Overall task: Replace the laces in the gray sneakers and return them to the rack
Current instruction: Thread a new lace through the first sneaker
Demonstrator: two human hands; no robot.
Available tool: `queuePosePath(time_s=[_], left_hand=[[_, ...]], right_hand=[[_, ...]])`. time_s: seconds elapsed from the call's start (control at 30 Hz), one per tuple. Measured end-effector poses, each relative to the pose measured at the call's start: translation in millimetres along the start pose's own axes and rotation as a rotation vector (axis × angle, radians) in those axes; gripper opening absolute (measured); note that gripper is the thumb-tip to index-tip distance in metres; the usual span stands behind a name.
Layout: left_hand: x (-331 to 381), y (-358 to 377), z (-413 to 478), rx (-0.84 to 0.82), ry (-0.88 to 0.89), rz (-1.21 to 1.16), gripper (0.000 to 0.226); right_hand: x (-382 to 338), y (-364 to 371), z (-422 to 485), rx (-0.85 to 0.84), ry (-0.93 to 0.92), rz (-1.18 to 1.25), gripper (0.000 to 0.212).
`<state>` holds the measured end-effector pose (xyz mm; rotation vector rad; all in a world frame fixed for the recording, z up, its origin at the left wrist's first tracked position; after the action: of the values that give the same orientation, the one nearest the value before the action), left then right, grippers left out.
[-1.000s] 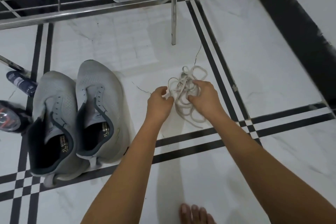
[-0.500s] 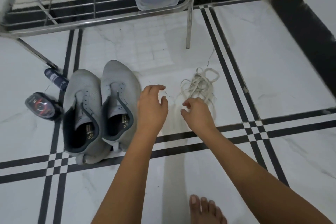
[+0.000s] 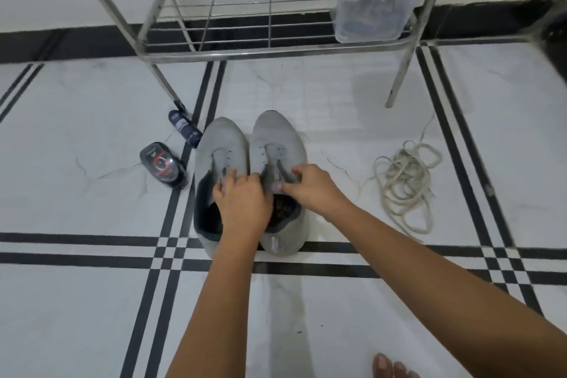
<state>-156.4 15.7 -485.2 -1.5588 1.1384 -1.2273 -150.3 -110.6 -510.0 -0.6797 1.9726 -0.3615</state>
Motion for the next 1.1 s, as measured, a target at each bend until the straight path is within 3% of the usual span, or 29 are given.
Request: queuePosePath(time_s=[0.03,0.13,0.37,0.53,0.63,0.73,0.83,0.9,0.97,1.1], left_hand=[[1,2,1,-0.009,0.005,0.042,0.032],[14,5,4,-0.020,0.037,0.072,0.028],[84,25,15,-0.114,0.158,-0.192,0.031],[92,18,17,-0.134,0.183,-0.235,0.032],[61,-7,13,0.019,0.123,-0.236,0.043],[10,-26,2,0.158,-0.084,-0.224,0.050],[-28,-19,-7,0.129,-0.276,-0.254,0.060],[-34,-14,-7,0.118,-0.301,-0.310,0.056],[-31,-9,-3,0.123,-0.272,-0.357,0.049],[-16,-3,-2,0.167,-0.190,-0.490,0.045]], right_hand=[[-1,-2,0,0.066,-0.029,-0.047,0.019],[5,-16,-3,0.223,-0.055,-0.067,0.038],[42,-80,-11,0.471,0.054,-0.084,0.036],[45,-92,-15,0.451,0.054,-0.104,0.019],[19,-92,-22,0.494,-0.057,-0.155,0.015],[-13,-77,-24,0.461,-0.149,-0.081,0.034],[-31,-49,-16,0.292,-0.149,0.007,0.047],[-37,-32,-10,0.192,-0.159,0.032,0.050],[-38,-21,-9,0.135,-0.165,-0.063,0.051],[-22,-14,-13,0.108,-0.191,-0.514,0.045]])
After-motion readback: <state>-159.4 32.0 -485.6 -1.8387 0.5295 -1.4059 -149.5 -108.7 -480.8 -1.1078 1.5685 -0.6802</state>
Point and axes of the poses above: each hand's wrist, its own z-axis towards the middle knuckle, its own y-axis out of the palm, x = y × z, the point moved 9 cm from there along z, towards the middle knuckle, and after that the axes turned 3 degrees about -z, right-handed, at the moved point
